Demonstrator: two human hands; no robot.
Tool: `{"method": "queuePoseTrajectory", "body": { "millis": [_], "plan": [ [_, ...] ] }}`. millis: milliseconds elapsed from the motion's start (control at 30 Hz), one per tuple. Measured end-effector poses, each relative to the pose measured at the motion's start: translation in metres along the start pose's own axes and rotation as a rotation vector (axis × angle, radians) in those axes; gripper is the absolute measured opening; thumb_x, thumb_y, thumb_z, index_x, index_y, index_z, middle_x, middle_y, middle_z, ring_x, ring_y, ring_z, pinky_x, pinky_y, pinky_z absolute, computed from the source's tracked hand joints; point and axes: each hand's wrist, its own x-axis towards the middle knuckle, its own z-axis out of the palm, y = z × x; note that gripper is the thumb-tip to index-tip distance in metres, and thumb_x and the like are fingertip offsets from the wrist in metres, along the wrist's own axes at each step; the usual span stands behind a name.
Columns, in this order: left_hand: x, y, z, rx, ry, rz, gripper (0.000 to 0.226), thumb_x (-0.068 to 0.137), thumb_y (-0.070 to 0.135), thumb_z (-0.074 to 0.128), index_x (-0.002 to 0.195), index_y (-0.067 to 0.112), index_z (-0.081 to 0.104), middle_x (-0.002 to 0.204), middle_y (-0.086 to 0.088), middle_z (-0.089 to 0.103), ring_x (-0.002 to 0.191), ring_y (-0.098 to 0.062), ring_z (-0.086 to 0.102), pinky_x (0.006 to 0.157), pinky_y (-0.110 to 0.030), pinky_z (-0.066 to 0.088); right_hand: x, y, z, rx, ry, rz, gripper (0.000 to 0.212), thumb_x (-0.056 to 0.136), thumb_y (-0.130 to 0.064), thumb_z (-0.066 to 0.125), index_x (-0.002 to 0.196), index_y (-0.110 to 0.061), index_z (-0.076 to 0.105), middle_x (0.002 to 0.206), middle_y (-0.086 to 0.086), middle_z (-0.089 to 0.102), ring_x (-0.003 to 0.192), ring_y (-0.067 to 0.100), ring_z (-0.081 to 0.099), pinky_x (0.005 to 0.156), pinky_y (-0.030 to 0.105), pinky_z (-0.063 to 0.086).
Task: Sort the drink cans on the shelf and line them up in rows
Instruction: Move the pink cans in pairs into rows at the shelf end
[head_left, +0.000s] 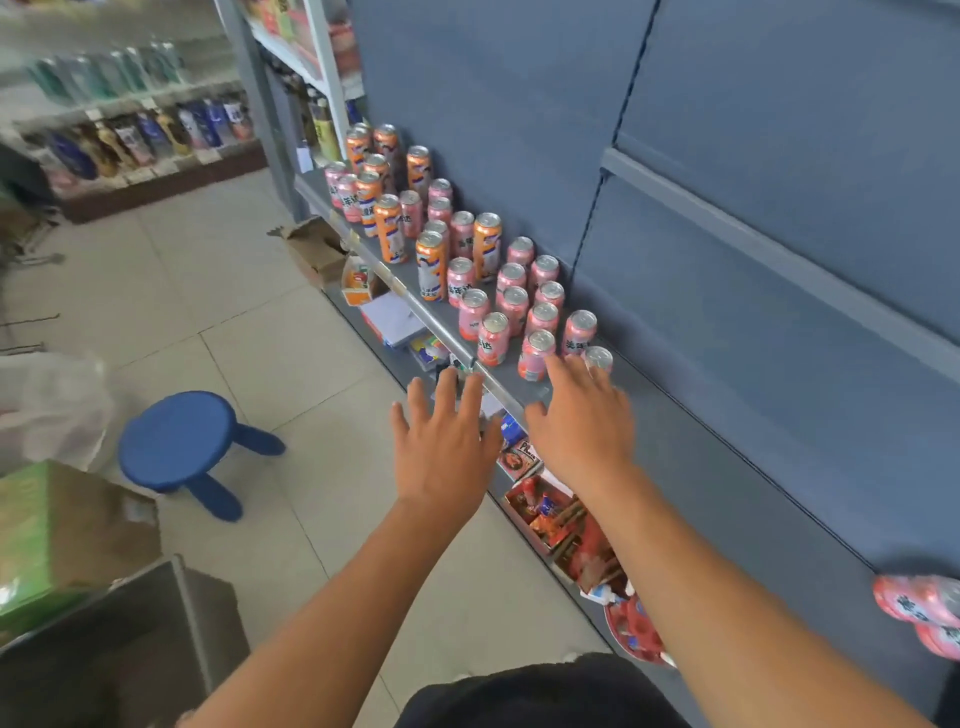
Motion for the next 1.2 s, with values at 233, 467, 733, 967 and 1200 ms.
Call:
{"method": "queuePoseTrajectory", "body": {
  "millis": [233,467,733,967,1200],
  "plan": [
    [0.05,-0.021,0.003,-0.01,-0.055,-0.053,0.051,0.102,0.052,0.029,0.149,0.032,0.024,0.16,0.0,0.02,0.147,-0.037,0.017,0.116,-0.052,0.023,0.058,-0.025,0.02,0.034,-0.019,-0.056,0.053,0.089,-0.03,0.055,0.139,-0.021,0.041,0.127,0.001,0.056,0.121,0.03,0.045,0.093,0.043,0.039],
    [0.139,-0.02,0.012,0.041,-0.166,-0.055,0.055,0.103,0.052,0.028,0.152,0.03,0.016,0.161,-0.002,0.014,0.149,-0.037,0.011,0.118,-0.052,0.02,0.147,-0.015,0.042,0.082,-0.046,-0.012,0.043,0.086,-0.027,0.056,0.128,-0.018,0.05,0.121,0.006,0.061,0.116,0.033,0.05,0.089,0.043,0.04],
    [0.244,-0.017,0.016,0.09,-0.248,0.005,0.058,0.103,0.053,0.022,0.154,0.029,0.009,0.163,-0.002,0.012,0.149,-0.036,0.011,0.119,-0.051,0.019,0.241,0.008,0.044,0.139,-0.074,0.091,0.042,0.087,-0.026,0.055,0.128,-0.014,0.048,0.117,0.01,0.062,0.112,0.036,0.052,0.082,0.041,0.041],
    [0.319,-0.038,0.046,0.071,-0.304,0.114,0.053,0.102,0.049,0.028,0.15,0.029,0.017,0.156,0.002,0.022,0.143,-0.032,0.023,0.113,-0.043,0.028,0.282,0.009,0.067,0.221,-0.122,0.253,0.052,0.086,-0.024,0.053,0.137,-0.022,0.041,0.124,0.004,0.06,0.11,0.034,0.054,0.077,0.04,0.04],
    [0.399,-0.07,0.073,0.04,-0.491,0.269,0.061,0.101,0.046,0.034,0.153,0.023,0.014,0.159,0.001,0.019,0.144,-0.03,0.023,0.113,-0.044,0.028,0.293,-0.018,0.121,0.42,-0.225,0.569,0.06,0.092,-0.028,0.052,0.148,-0.028,0.028,0.135,0.005,0.056,0.116,0.033,0.056,0.091,0.042,0.047]
  ]
}}
